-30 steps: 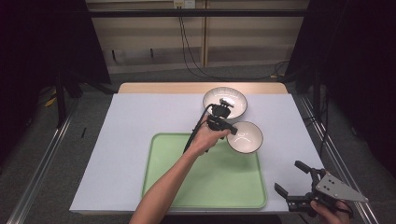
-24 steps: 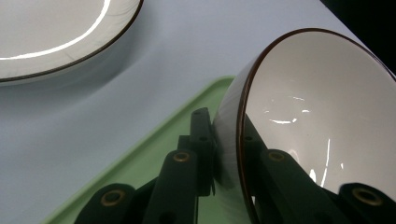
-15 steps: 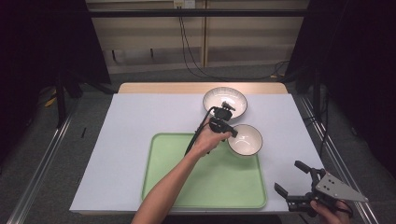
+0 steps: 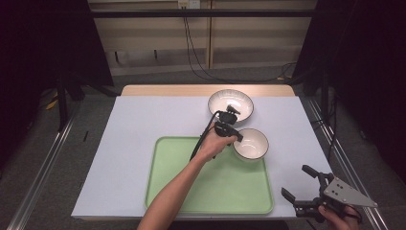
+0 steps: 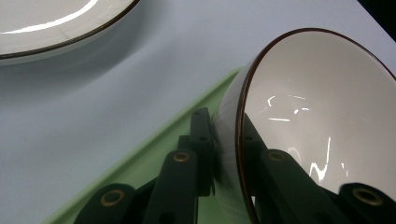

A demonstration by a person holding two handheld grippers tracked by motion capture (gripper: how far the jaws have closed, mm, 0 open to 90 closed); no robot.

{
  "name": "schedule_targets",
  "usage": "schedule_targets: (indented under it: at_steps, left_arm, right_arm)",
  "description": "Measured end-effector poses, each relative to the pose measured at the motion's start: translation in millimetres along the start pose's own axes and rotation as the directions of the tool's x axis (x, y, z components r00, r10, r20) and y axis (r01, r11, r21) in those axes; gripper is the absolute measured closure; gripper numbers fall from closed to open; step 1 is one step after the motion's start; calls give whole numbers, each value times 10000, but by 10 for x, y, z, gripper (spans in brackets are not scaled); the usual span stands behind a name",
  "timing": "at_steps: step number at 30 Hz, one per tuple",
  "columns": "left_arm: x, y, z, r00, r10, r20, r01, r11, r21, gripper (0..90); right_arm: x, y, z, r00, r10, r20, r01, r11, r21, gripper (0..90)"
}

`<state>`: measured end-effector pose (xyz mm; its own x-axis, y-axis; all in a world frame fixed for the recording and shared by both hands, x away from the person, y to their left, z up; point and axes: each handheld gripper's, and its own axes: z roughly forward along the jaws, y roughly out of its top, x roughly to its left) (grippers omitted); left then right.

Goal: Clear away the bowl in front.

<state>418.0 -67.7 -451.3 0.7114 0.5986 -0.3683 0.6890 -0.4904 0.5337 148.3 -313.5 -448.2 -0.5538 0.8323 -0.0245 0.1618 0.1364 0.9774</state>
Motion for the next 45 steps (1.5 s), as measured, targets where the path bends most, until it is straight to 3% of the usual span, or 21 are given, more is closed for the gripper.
schedule_targets:
  at_steps: [16, 19, 21, 24, 26, 30, 32, 34, 36, 38, 39, 40, 42, 45]
  left_arm:
    - [21, -22, 17, 9995, 318, 3, -318, 9995, -54, 801]
    - [2, -23, 32, 10000, 66, -24, -67, 9997, -228, 799]
    - [19, -30, 31, 9995, 296, 61, -295, 9995, -144, 791]
    - [10, -44, 47, 9995, 308, 48, -307, 9994, -154, 777]
    - [8, -68, 47, 9979, 627, -151, -631, 9977, -247, 699]
    - [6, -73, 26, 9969, 733, -271, -741, 9967, -319, 603]
    - [-2, -66, 8, 9963, 797, -331, -814, 9953, -521, 489]
    - [-7, -56, -9, 9950, 954, -284, -969, 9936, -575, 438]
    - [-26, -47, -12, 9938, 966, -556, -1006, 9920, -759, 283]
    - [-28, -50, -15, 9928, 984, -685, -1044, 9904, -908, 251]
    - [-19, -47, -18, 9916, 972, -850, -1055, 9894, -996, 148]
    - [-15, -48, -24, 9914, 972, -878, -1068, 9880, -1113, 105]
    - [-8, -43, -53, 9923, 1008, -720, -1097, 9850, -1328, 74]
    - [-22, -48, -83, 9889, 1252, -799, -1369, 9772, -1625, 36]
  right_arm:
    - [5, 1, 5, 9999, -26, -110, 26, 10000, -9, 0]
    - [7, 1, 2, 10000, -18, -82, 18, 10000, -14, 0]
    - [1, 0, 4, 10000, -46, -68, 45, 10000, -32, 0]
    - [2, -1, 2, 10000, -17, -90, 17, 10000, -4, 1]
    - [3, 2, 0, 9999, 0, -132, 0, 10000, 4, 3]
    - [0, -1, 2, 9999, -49, -110, 49, 10000, -17, 3]
    - [1, 2, 4, 9999, -56, -132, 56, 10000, -4, 3]
    - [5, 2, 8, 9999, -18, -106, 18, 10000, -16, 3]
    - [4, 2, 7, 10000, -25, -94, 24, 10000, -22, 12]
    - [4, 2, 4, 10000, -11, -87, 11, 10000, 13, 13]
    - [1, 1, 3, 9999, -65, -113, 65, 10000, 8, 13]
    - [-1, 2, 3, 9998, -65, -162, 65, 10000, -8, 13]
    - [0, 2, 1, 9999, -35, -135, 35, 10000, 3, 11]
    - [-1, 2, 3, 9999, -13, -108, 14, 10000, 35, 10]
